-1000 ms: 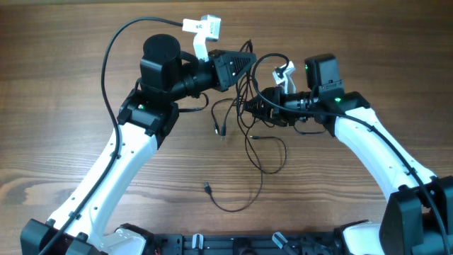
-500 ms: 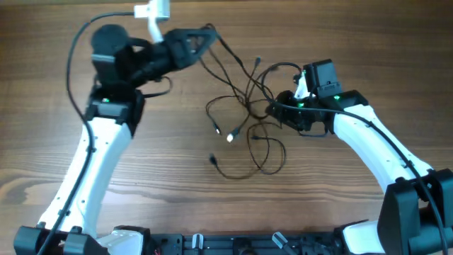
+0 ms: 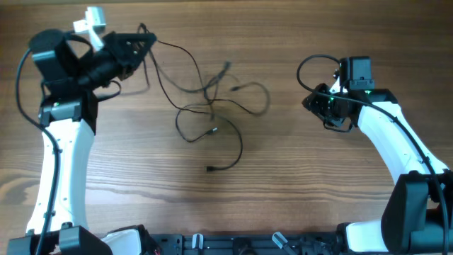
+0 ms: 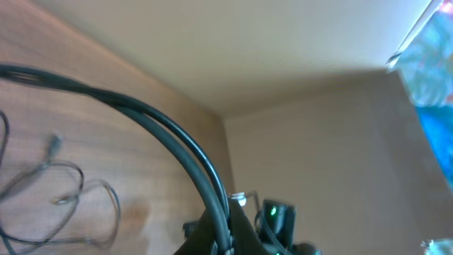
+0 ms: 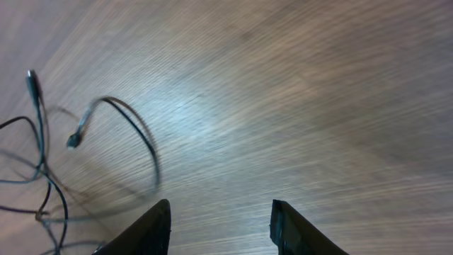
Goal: Untangle cables
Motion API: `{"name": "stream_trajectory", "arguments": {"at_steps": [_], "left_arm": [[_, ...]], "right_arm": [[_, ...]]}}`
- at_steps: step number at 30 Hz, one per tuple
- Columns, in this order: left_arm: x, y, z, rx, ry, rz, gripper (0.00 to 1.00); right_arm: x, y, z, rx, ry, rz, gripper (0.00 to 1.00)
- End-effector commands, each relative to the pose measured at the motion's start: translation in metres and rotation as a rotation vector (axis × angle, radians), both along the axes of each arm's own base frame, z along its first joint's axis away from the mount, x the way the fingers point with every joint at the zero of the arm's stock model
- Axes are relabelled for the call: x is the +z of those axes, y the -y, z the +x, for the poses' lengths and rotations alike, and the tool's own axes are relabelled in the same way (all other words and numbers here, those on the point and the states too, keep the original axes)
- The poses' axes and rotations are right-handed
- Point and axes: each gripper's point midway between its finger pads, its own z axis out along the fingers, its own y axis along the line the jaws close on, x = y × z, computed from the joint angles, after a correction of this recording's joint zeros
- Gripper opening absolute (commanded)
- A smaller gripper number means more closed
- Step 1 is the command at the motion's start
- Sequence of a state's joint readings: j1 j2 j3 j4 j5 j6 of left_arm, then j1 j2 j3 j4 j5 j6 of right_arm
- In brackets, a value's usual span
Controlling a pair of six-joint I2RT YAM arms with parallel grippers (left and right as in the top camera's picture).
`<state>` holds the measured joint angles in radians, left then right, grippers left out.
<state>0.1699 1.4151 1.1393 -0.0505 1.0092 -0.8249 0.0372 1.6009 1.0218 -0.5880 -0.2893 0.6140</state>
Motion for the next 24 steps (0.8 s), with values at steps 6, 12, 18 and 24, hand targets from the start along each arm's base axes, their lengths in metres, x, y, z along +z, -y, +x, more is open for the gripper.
{"name": "stream_trajectory", "arguments": {"at_steps": [6, 12, 18, 24], "left_arm": [[-0.019, 0.123, -0.050, -0.350, 0.172, 0.212, 0.26], [-0.044, 0.144, -0.067, -0.427, 0.210, 0.350, 1.00], [-0.138, 0.040, -0.056, -0.067, -0.197, 0.840, 1.00], [-0.159, 0.010, -0.059, 0.058, -0.337, 0.938, 1.00]], "right_arm": [[-0.003, -0.020, -0.019, 0.138, -0.045, 0.080, 0.50], [-0.016, 0.002, -0.035, 0.094, -0.135, -0.042, 0.57], [-0.015, -0.003, -0.037, 0.171, -0.117, -0.038, 0.64], [0.021, -0.055, -0.001, 0.476, 0.207, 0.117, 0.66]]}}
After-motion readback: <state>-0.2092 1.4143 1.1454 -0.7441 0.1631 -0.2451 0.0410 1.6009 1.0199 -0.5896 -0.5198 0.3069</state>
